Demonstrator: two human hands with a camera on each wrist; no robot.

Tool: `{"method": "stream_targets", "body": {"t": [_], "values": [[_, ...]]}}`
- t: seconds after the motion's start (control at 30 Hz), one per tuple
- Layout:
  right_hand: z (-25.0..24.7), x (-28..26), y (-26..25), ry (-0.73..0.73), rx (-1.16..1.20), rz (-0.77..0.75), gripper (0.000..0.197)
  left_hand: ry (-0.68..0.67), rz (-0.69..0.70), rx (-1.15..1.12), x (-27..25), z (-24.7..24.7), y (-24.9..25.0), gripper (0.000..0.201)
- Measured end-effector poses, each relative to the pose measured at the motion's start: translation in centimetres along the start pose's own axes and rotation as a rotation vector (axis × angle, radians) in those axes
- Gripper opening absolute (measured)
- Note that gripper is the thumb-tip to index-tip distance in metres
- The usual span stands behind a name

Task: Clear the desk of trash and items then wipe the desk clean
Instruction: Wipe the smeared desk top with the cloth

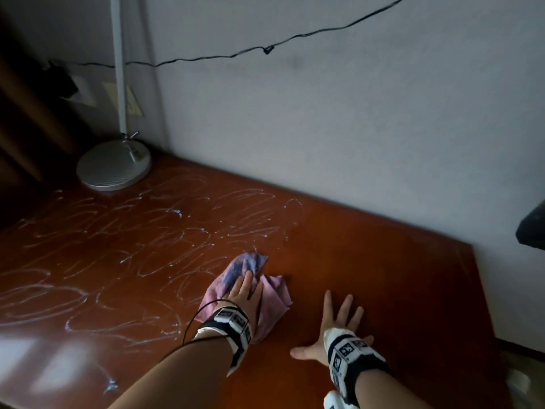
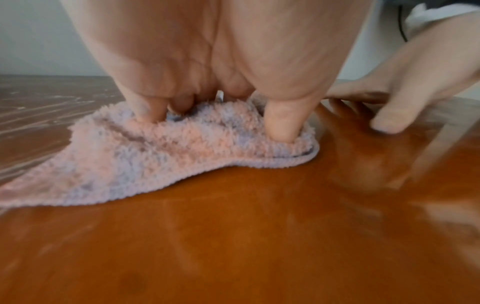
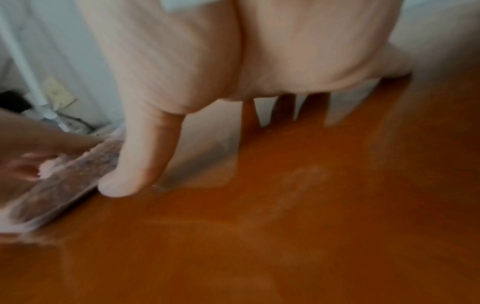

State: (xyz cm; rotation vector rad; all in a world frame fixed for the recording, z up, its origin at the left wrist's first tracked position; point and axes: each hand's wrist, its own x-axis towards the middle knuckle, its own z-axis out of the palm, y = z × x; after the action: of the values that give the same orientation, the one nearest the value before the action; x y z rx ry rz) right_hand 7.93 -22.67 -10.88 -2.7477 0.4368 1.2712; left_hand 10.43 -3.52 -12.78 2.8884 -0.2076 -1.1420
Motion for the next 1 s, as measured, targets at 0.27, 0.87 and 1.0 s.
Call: {"method": "stream_targets", "body": {"t": [0.27, 0.87, 1.0], "values": [[-0.1, 1.4, -2.0, 0.021, -0.004, 0.117, 0.160, -0.016, 0.068, 0.052, 2.7, -3.8, 0.4, 0.100], [-0.6, 1.5, -2.2, -0.042, -0.018, 0.161, 0.160, 0.029, 0.133, 0.034, 5.0, -6.0, 2.6, 0.103], [-0.5, 1.7, -2.5, -0.031, -0.006, 0.166, 0.161, -0.007, 0.139, 0.068, 3.8, -5.4, 1.9, 0.099]]}}
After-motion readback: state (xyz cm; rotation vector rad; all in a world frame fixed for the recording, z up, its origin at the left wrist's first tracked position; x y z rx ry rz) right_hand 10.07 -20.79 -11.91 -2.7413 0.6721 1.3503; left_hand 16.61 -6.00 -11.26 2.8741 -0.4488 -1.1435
